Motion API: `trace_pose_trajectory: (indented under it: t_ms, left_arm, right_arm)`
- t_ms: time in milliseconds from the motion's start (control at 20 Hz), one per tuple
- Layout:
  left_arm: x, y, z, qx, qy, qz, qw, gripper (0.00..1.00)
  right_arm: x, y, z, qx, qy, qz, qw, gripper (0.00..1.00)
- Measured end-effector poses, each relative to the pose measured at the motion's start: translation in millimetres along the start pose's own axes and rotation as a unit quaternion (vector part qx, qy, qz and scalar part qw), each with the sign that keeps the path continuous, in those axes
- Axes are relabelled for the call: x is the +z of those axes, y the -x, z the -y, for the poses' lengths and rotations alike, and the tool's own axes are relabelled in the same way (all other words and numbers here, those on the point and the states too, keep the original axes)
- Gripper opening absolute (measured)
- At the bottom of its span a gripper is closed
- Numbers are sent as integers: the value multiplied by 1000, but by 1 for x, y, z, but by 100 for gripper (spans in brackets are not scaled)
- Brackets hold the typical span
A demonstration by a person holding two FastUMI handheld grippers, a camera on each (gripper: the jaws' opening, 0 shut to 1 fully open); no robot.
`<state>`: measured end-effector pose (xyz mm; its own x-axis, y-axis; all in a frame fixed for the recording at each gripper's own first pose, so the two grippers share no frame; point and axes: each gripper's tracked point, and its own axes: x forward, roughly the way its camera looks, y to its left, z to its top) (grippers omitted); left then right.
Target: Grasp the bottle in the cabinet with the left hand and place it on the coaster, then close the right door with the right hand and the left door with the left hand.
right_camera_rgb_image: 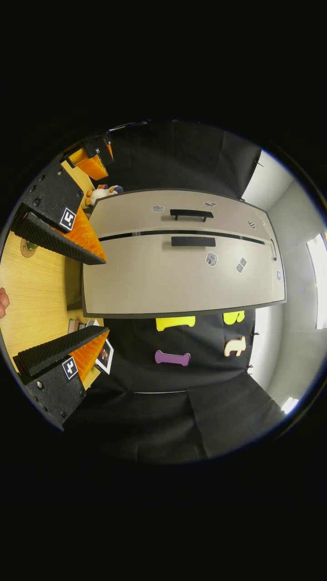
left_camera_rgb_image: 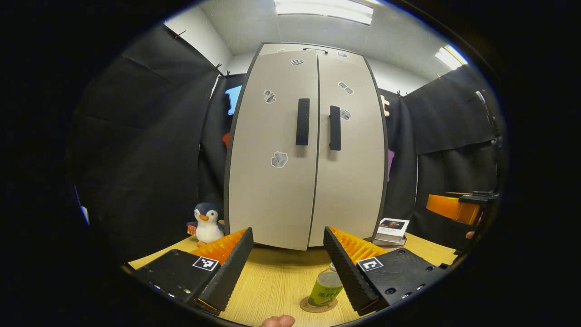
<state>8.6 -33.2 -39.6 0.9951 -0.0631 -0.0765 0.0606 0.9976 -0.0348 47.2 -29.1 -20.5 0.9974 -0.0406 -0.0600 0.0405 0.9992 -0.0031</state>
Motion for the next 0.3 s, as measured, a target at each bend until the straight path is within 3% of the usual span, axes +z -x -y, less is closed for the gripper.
trace_pose_trajectory:
  t_ms: [300]
  left_arm:
    - [-2,-3,2,-4,0,-1,1000,95]
  right_arm:
    - [-7,-2,2,-3,-3,-10,1000,83]
